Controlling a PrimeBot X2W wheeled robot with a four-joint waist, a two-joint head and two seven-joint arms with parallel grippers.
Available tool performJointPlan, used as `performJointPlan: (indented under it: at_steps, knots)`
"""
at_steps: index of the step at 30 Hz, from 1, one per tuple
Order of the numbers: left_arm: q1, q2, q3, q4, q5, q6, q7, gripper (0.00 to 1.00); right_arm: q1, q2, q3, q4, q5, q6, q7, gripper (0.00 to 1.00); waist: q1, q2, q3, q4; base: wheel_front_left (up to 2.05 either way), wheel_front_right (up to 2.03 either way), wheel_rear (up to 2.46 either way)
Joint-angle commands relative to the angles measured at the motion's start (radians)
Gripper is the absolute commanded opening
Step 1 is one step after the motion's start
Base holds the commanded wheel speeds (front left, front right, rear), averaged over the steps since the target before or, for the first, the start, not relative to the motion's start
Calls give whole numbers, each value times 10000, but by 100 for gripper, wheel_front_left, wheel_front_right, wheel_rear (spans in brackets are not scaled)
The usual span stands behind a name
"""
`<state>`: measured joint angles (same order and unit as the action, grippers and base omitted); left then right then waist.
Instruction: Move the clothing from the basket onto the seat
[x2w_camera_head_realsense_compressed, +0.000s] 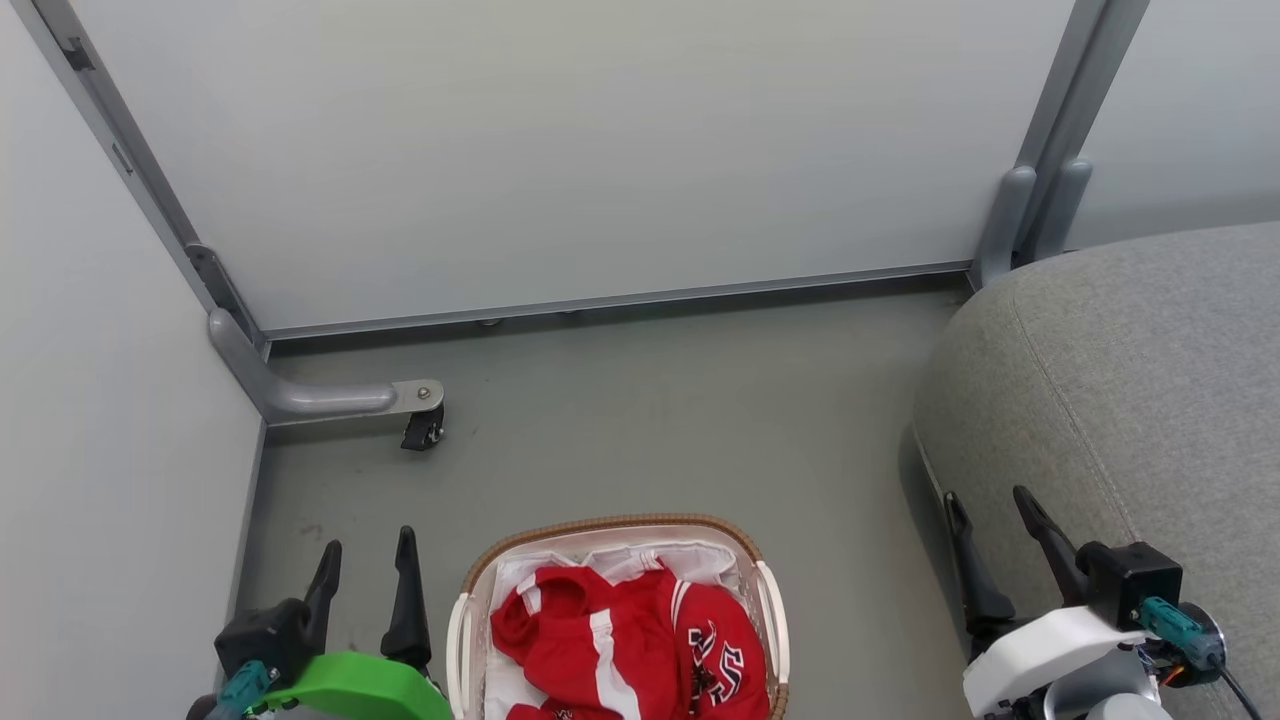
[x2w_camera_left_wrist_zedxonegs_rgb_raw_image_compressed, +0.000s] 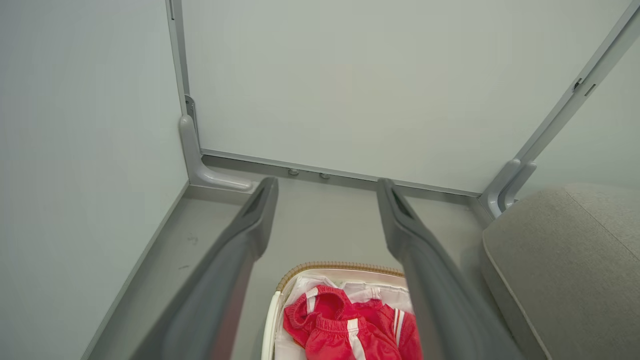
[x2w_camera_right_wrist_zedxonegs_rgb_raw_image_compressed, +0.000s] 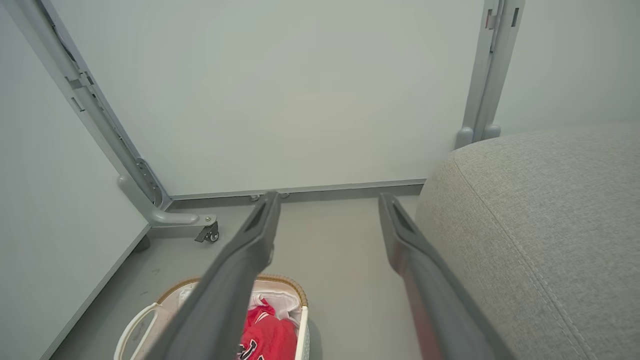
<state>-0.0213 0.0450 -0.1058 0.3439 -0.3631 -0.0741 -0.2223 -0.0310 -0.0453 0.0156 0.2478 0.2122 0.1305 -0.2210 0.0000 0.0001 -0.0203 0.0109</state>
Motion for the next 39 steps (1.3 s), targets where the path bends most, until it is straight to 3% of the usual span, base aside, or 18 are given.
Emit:
performJointPlan:
  at_steps: [1,21,39]
  knots:
    - [52,73,-34,10,232,48,-90,100,108,-60,8,3,-254,4,-111,100,0,-1,2,4,0,0,0]
    - [179,86,-120,412,1265,98,-458,100,201,-77,95,105,-1858,2,-452,100,0,-1,24,1,0,0,0]
    - [156,83,-87,528,1273,5,-439,100,210,-76,90,45,-1816,2,-459,100,0,-1,67,-23,0,0,0]
